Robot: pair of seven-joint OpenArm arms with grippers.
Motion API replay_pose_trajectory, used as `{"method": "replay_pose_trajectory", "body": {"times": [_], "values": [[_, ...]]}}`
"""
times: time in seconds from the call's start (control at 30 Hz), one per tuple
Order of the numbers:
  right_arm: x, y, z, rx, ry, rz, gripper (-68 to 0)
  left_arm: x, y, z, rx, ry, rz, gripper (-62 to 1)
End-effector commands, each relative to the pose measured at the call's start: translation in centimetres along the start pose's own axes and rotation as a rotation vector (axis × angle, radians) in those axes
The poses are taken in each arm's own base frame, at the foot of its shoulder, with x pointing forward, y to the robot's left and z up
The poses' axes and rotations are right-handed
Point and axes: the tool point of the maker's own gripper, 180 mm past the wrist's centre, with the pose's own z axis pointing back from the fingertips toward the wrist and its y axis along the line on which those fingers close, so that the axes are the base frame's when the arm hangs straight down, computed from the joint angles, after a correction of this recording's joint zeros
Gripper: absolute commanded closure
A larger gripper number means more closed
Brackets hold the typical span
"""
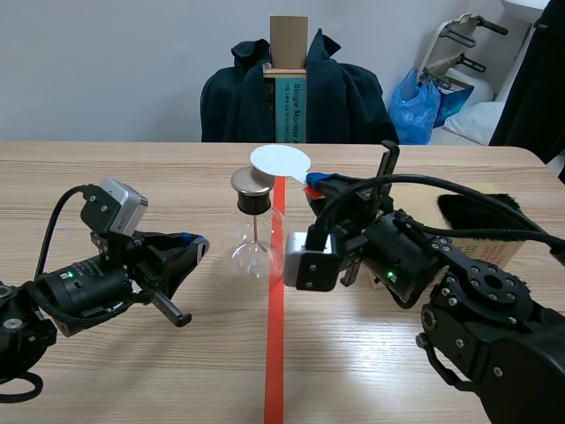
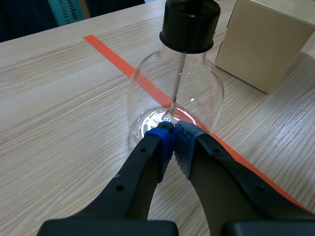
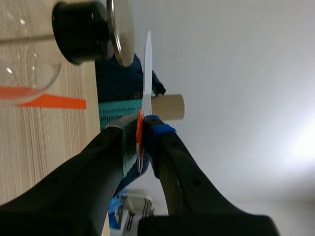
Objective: Do the electroscope experiment.
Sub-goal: 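Move the plate toward and away from the electroscope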
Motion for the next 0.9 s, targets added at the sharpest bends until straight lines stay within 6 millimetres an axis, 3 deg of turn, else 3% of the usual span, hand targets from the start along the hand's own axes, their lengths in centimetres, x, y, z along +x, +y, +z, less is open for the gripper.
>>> {"method": "replay_pose_trajectory", "body": {"times": [0.0, 0.5, 0.67, 0.87], "values": [[-1.2, -1.0, -0.1, -0.028, 0.039, 0.016, -0.8, 1.1, 0.2, -0.3, 0.005, -0.039, 0.004, -4.2], [-5.7, -1.9, 0.7, -0.064, 0.27, 0.011, -0.8, 1.1, 0.2, -0.2, 0.005, -0.035, 0.003, -4.2], [-6.9, -6.2, 1.1, -0.207, 0.309, 0.064, -0.8, 1.0, 0.2, -0.2, 0.005, -0.033, 0.004, -4.2], [-8.8, -14.1, 3.8, -0.389, 0.362, 0.08, -0.8, 1.0, 0.2, -0.2, 0.006, -0.034, 0.003, -4.2]]}}
